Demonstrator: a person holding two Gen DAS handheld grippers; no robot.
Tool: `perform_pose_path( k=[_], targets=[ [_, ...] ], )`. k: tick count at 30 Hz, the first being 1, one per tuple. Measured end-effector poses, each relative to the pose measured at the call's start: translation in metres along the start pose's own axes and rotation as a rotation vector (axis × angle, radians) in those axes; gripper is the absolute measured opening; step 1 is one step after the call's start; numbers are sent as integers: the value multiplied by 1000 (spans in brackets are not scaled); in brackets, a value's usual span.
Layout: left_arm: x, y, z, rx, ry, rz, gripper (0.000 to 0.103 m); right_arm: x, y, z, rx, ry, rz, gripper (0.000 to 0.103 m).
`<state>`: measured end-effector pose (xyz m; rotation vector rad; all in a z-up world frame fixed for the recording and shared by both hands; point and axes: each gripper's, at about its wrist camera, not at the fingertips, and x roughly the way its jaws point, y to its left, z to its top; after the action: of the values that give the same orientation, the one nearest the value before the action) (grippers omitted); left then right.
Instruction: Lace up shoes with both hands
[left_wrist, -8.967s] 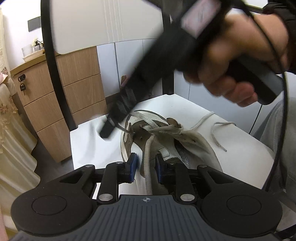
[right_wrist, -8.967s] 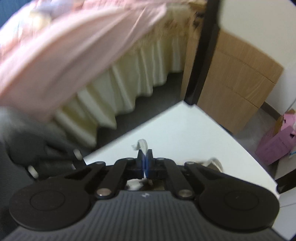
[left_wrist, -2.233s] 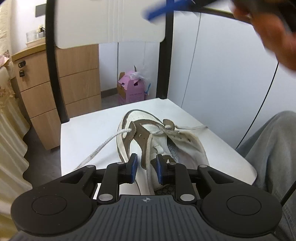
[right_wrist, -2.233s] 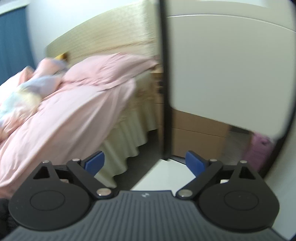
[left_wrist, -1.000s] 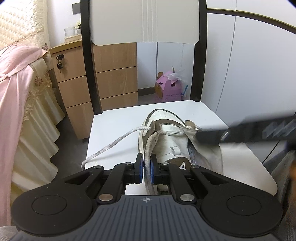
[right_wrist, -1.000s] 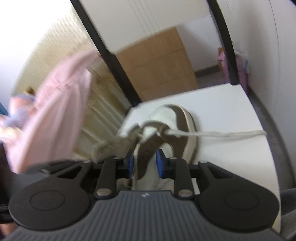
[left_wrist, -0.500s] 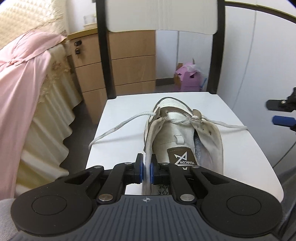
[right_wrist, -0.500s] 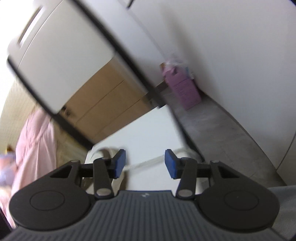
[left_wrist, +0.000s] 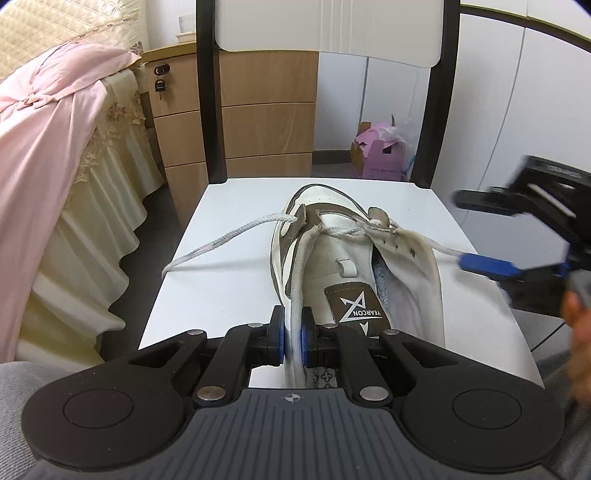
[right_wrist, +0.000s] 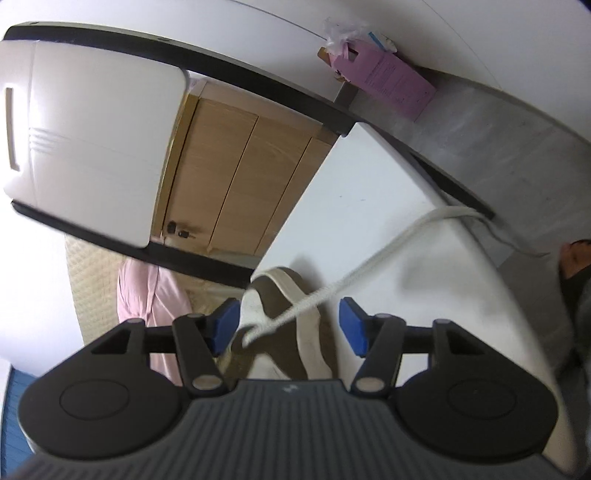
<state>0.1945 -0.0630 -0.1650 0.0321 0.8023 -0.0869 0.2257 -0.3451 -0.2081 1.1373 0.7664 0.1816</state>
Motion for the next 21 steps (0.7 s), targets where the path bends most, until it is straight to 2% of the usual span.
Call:
perform_pose_path(
  k=[5, 8, 12, 16, 21],
  targets=[
    [1, -3, -2, 30, -8, -1, 11, 27, -7, 5, 84, -48, -39, 62],
    [4, -5, -3, 52, -9, 4, 11, 33, -9, 9, 115, -114, -21, 62],
    [5, -5, -3, 62, -7, 0, 11, 38, -10, 15, 163, -168, 90, 62],
    [5, -3, -3, 69, -7, -8, 11, 51, -5, 15, 224, -167, 249, 61],
    [7, -1, -1, 75, -4, -21, 11, 49, 24, 15, 138, -192, 347, 61]
  ],
)
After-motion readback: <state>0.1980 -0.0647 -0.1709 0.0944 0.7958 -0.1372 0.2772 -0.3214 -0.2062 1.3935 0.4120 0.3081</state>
